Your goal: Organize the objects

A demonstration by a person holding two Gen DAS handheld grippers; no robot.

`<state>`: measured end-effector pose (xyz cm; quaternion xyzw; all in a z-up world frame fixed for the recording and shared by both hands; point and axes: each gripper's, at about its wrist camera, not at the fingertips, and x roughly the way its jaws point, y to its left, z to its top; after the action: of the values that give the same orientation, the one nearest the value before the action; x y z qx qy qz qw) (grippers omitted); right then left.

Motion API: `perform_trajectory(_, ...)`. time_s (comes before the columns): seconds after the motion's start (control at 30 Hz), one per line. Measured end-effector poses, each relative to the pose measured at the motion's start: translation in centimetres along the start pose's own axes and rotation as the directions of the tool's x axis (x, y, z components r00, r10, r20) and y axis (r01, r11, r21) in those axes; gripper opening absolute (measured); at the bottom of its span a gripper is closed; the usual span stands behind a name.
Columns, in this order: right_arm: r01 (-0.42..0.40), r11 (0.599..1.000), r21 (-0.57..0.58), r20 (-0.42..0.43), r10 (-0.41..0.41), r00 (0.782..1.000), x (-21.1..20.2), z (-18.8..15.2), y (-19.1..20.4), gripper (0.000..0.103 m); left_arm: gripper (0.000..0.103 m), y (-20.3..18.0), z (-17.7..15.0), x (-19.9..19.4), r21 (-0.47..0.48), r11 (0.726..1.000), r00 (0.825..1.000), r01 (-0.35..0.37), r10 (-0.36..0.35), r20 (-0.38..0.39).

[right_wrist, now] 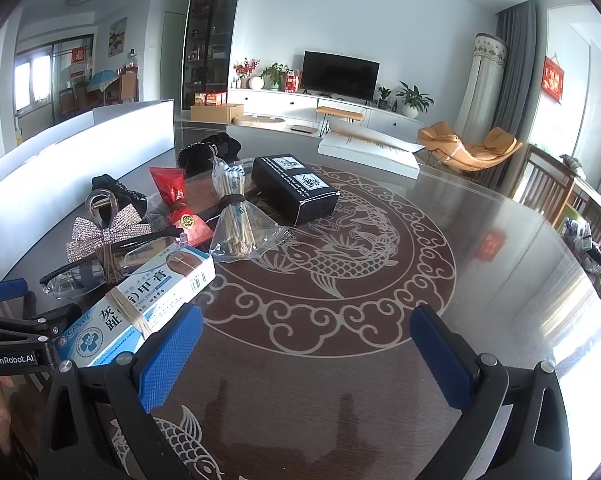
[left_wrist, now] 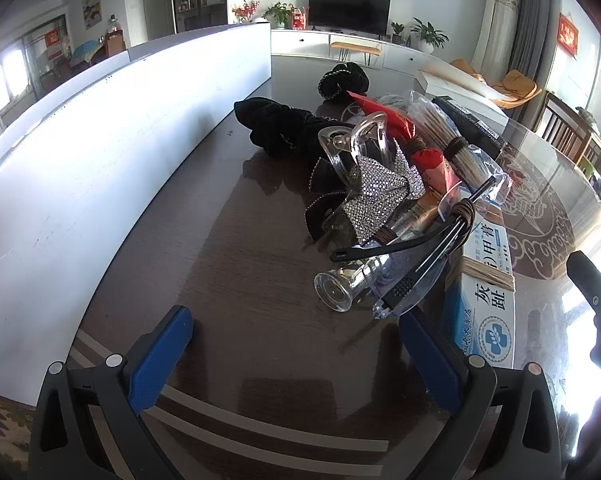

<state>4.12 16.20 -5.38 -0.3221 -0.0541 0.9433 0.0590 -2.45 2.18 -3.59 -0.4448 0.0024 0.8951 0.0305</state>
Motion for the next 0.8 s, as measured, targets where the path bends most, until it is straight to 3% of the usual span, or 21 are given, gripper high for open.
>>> perform_trajectory(0.8, 0.0, 1.0, -0.001, -0.025, 0.0, 1.0, 0.4, -0.12, 0.11, 0.103, 0.103, -0.22, 0.02, 0.22, 0.016, 1.0, 1.0, -0.016, 0.016, -0.011)
